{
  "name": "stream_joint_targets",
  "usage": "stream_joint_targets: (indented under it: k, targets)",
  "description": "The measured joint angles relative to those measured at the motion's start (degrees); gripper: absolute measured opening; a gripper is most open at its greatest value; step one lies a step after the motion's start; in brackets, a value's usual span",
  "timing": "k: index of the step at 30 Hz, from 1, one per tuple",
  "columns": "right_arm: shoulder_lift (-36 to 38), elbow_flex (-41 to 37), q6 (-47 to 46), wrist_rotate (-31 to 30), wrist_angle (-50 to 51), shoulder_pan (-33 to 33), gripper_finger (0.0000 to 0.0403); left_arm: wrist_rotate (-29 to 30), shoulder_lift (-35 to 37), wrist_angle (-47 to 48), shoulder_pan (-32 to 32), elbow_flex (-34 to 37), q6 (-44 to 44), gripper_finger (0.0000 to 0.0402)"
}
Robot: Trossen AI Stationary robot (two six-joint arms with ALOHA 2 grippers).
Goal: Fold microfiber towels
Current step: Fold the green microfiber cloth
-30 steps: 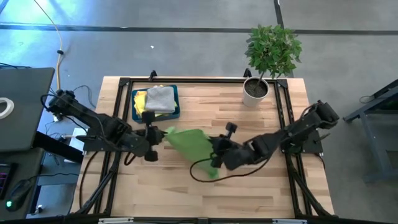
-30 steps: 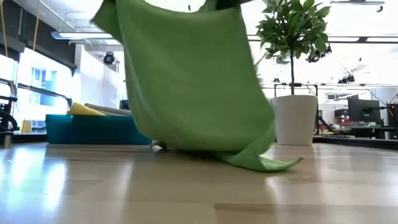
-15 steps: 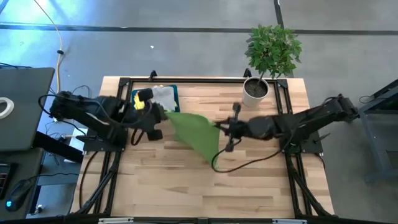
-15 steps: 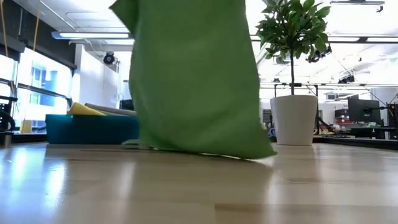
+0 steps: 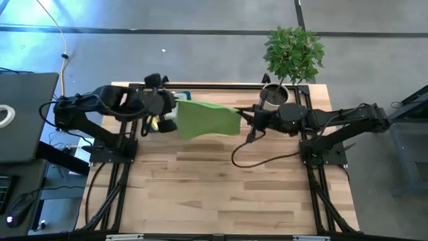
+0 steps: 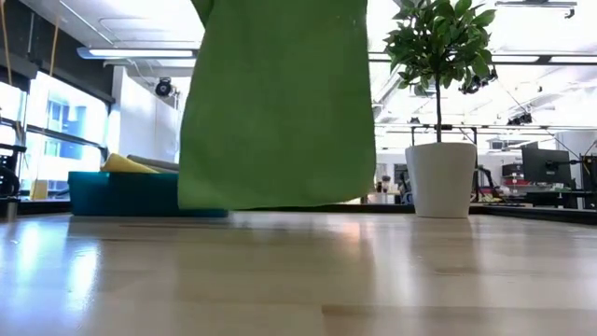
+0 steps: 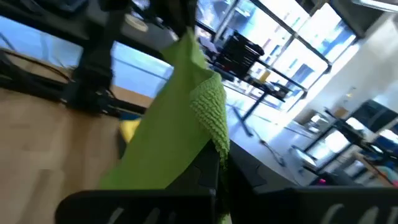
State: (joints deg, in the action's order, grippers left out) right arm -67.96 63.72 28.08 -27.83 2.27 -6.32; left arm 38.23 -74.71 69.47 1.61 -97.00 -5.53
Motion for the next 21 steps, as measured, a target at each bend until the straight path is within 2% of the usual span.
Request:
stream_joint_targets:
  k: [3,10,16,21]
  targets:
    - [0.00,0.00,1.54,-0.03,-0.04,2.50,0.0000,1.92,-1.53,-0.36,2.01,-0.01,-4.76,0.0000]
    - [-0.02,0.00,8.95,0.04,-0.36,8.33,0.0000,12.26,-4.37,-0.73,4.74,-0.01,-9.25,0.0000]
    - [-0.04,3.33,12.93,0.00,1.24,10.95,0.0000,13.43,-4.64,-6.03,5.13,-0.01,-11.28,0.0000]
    - [0.02,7.69,7.35,1.15,10.52,10.08,0.0000,12.69,-4.62,-8.25,4.34,-0.01,-10.71,0.0000]
